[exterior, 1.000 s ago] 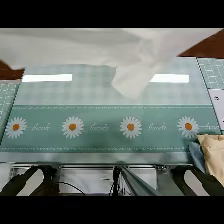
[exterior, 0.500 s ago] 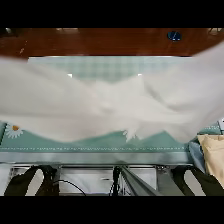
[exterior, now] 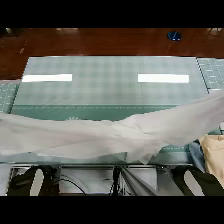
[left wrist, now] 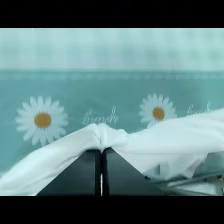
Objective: Fold the shirts.
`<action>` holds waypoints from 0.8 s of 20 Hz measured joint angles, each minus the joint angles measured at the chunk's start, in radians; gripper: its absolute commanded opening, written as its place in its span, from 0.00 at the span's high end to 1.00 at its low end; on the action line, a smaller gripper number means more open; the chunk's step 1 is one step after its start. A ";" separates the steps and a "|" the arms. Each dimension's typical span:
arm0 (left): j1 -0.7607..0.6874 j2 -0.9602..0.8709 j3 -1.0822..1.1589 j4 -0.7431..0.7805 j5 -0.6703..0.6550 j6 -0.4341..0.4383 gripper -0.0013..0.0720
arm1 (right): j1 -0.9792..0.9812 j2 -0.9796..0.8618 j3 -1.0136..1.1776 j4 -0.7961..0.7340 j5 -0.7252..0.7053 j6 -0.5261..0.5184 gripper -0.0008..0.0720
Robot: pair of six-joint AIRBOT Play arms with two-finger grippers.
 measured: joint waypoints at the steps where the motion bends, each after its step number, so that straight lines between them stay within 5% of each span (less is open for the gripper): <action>1: 0.000 -0.007 -0.087 -0.004 0.047 0.026 0.96 | 0.026 -0.030 -0.054 -0.012 -0.050 -0.004 0.96; 8: 0.000 -0.414 -0.315 -0.114 0.528 0.289 0.96 | 0.184 -0.441 -0.177 -0.056 -0.578 -0.034 0.96; 15: -0.040 -0.857 -0.280 -0.165 0.763 0.492 0.94 | 0.207 -0.729 -0.190 -0.016 -0.974 -0.037 0.95; 16: -0.050 -0.892 -0.277 -0.168 0.789 0.508 0.86 | 0.208 -0.754 -0.190 -0.004 -1.005 -0.037 0.93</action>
